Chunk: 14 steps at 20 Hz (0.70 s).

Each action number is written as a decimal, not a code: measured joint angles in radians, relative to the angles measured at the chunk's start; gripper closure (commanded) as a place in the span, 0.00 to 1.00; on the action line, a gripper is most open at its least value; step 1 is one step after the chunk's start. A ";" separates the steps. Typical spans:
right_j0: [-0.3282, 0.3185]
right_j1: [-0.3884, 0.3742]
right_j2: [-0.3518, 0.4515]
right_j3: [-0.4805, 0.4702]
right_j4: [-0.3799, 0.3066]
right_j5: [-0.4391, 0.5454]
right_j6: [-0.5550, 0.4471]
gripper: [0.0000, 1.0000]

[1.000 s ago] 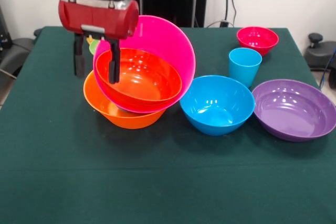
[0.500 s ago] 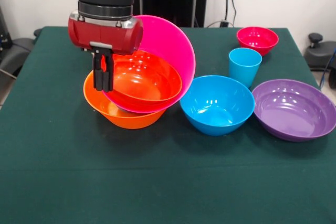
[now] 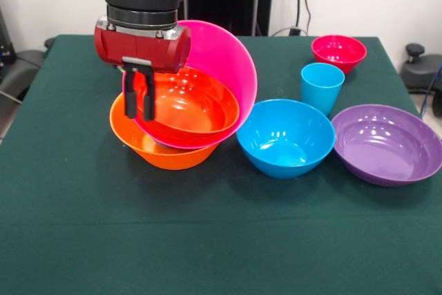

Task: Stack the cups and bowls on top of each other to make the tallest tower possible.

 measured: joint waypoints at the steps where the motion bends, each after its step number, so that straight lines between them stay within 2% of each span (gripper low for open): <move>1: 0.000 0.000 0.000 0.001 0.000 0.000 0.000 0.00; 7: -0.008 -0.009 0.002 0.022 0.000 -0.001 0.000 0.00; 14: -0.065 -0.055 0.020 0.123 0.000 -0.058 0.000 0.00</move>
